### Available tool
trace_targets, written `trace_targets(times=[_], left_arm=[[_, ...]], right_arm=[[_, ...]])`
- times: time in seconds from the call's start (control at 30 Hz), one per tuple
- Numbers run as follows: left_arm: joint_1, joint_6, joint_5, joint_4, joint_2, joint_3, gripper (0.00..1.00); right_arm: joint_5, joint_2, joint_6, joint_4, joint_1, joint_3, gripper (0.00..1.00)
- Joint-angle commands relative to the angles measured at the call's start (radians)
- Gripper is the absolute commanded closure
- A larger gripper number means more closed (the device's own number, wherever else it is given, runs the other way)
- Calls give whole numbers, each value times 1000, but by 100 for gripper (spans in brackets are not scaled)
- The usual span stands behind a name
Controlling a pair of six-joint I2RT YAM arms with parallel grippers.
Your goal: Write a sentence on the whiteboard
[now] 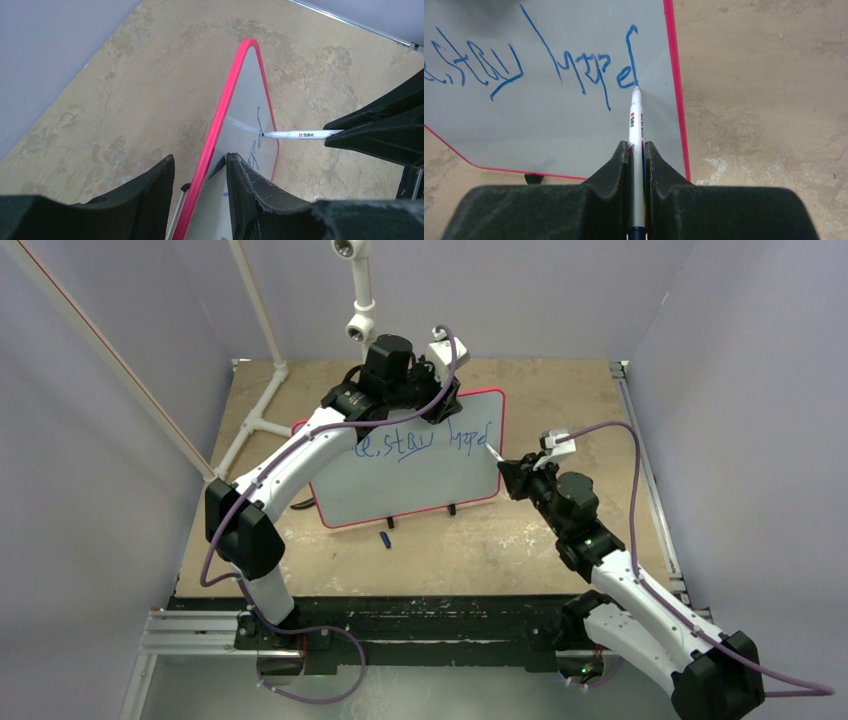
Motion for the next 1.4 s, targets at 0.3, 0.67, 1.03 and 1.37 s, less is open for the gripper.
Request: trace_targets(times=[0.3,0.67,1.03,1.37], left_arm=[[3,-22,26,-13,-45,-8,59],[3,-22,28,-13,-50,-9,59],[2,-20,27,-13,-54,-12,59],[4,-20,27,-11,-52,-12,59]], right_arm=[[-64,-53,46,-117,-3,1,100],[-21,-93,14,10,-2,3,100],[-12,-49,4,55,-2,-10,100],[-3,-15,-3,58,-3,-6,100]])
